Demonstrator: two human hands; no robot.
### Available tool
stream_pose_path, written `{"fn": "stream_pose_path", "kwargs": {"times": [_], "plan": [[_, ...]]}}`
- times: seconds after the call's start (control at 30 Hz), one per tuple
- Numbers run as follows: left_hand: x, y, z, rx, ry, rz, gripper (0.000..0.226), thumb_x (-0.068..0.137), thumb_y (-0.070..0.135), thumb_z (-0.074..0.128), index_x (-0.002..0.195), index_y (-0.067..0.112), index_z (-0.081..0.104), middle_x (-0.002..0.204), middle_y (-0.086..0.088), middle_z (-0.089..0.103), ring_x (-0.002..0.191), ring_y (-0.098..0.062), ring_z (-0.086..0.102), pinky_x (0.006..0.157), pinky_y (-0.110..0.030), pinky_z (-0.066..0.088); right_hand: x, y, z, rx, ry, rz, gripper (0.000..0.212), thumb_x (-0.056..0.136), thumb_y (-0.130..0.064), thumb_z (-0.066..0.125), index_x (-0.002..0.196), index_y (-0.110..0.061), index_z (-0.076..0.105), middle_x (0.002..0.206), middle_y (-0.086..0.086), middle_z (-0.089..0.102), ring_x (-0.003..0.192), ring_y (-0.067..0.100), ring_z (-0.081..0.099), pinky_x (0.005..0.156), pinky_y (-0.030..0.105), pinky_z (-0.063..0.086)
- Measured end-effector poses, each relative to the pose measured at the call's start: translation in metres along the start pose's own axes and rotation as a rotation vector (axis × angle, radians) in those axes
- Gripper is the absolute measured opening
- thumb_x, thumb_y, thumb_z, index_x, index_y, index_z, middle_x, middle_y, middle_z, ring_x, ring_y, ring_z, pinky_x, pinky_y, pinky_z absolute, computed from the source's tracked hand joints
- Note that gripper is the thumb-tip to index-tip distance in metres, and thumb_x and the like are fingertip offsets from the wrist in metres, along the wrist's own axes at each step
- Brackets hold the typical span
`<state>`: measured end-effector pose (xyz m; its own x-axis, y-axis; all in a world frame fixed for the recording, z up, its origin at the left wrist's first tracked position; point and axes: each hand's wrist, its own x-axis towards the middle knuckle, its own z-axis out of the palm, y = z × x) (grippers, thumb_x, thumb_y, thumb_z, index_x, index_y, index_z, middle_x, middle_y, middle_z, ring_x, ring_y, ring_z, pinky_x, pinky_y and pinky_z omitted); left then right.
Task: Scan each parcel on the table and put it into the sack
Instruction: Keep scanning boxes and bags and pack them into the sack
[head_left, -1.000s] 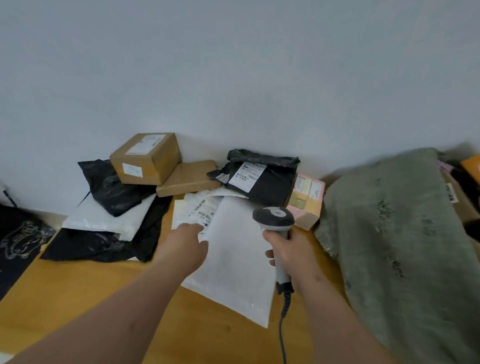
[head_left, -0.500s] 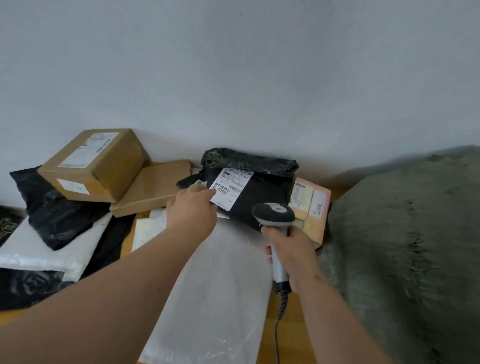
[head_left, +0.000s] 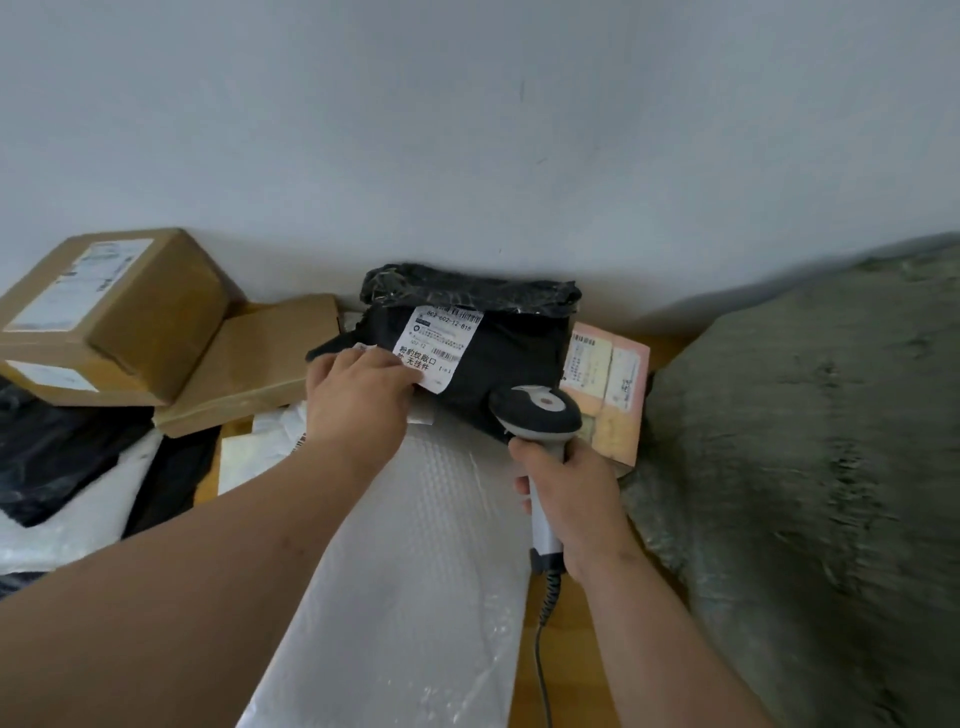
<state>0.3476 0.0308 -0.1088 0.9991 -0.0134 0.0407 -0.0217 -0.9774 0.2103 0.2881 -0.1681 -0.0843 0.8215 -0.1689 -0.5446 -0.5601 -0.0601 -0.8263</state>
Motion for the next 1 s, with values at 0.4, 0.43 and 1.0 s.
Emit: {"fn": "stream_pose_path", "kwargs": {"times": [0.4,0.43,1.0], "plan": [[-0.085,0.008,-0.035,-0.255,0.253,0.235,0.024,0.084,0.025,0.055,0.079,0.027,0.078,0.078,0.012,0.067,0.080,-0.021,0.063,0.091,-0.032,0.026,-0.054,-0.006,0.005,0.100,0.162,-0.091,0.015,0.090,-0.024,0.069,0.105,-0.021,0.065,0.092,0.001,0.071,0.081,0.017,0.069,0.068,0.032,0.054],[-0.098,0.006,-0.037,-0.275,0.235,0.243,0.026,0.084,0.028,0.051,0.079,0.028,0.077,0.077,0.012,0.066,0.080,-0.019,0.062,0.092,-0.032,0.027,-0.061,-0.004,0.006,0.094,0.168,-0.093,0.017,0.090,-0.024,0.069,0.106,-0.020,0.065,0.093,0.001,0.071,0.081,0.017,0.069,0.067,0.032,0.054],[-0.196,-0.040,-0.049,-0.251,-0.244,-0.330,0.072,0.089,0.051,0.060,0.151,0.034,0.028,0.163,0.002,0.011,0.149,-0.025,0.011,0.118,-0.050,0.013,-0.159,0.076,0.031,0.012,0.118,-0.021,0.008,0.092,-0.022,0.068,0.091,-0.023,0.060,0.090,-0.001,0.068,0.078,0.020,0.068,0.078,0.042,0.057]]}}
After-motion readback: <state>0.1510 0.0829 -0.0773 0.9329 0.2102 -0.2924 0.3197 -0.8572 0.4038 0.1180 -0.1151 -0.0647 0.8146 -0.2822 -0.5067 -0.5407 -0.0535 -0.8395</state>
